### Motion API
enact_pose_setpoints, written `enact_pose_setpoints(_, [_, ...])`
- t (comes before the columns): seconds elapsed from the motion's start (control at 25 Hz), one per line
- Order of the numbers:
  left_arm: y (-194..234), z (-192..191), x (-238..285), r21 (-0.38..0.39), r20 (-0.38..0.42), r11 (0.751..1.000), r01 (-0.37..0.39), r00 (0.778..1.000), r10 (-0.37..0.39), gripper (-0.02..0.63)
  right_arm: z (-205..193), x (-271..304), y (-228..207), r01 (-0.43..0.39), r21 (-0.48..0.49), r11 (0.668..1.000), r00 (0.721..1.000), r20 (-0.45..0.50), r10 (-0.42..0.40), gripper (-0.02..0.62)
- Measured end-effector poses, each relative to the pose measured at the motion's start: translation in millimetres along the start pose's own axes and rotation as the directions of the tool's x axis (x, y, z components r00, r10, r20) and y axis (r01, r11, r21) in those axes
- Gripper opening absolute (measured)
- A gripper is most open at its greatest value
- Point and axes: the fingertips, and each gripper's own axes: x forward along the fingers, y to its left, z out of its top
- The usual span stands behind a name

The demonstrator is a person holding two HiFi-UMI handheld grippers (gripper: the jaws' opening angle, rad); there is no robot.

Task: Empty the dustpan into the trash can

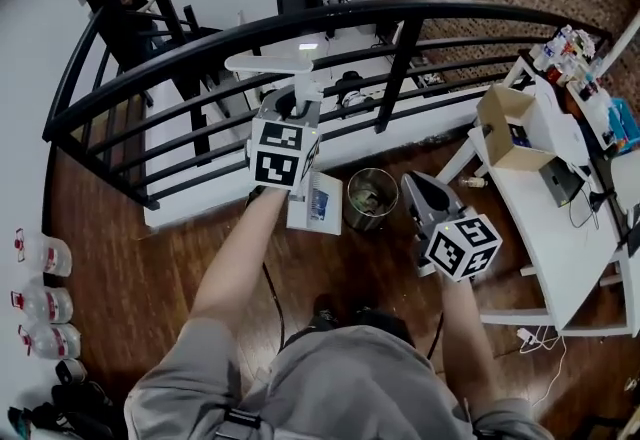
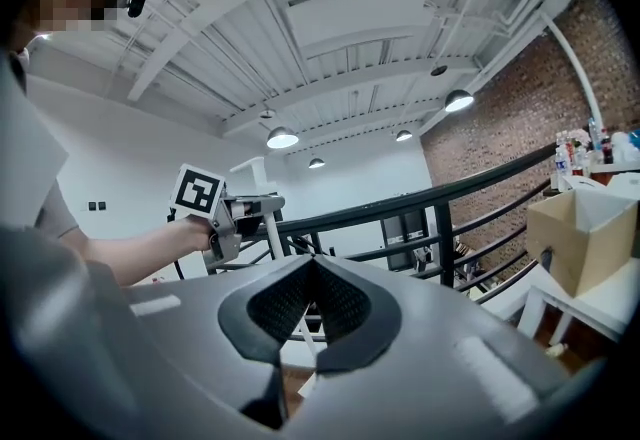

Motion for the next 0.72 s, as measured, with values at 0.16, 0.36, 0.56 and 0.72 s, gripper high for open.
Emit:
enact_pose_setpoints(0.16, [-6.8,35.4,28.9,0.010,0.032,1.000,0.027,0.999,-0.028,0.057,9.3,-7.5,-18.5,0.023,0.003,1.000,0.999,0.025,-0.023,0.000])
enact_pose_setpoints(0.36, [-24.9,50.2,70.7,0.016,0.019,0.998,0.061,0.998,-0.061,0.057,22.2,-13.9,-53.3,0.051,0.014,0.999,0.998,0.045,-0.051,0.000])
enact_pose_setpoints(0.56, [-55.3,43.1,111.8,0.026,-0.024,0.995,0.094,0.995,-0.093,0.057,37.3,-16.6,-100.6,0.072,0.028,0.997,0.995,0.073,-0.074,0.000])
enact_pose_setpoints(0.72, [-74.2,26.5,139.2,0.036,-0.067,0.992,0.118,0.991,-0.116,0.058,41.8,-13.5,-126.2,0.070,0.038,0.997,0.994,0.085,-0.073,0.000])
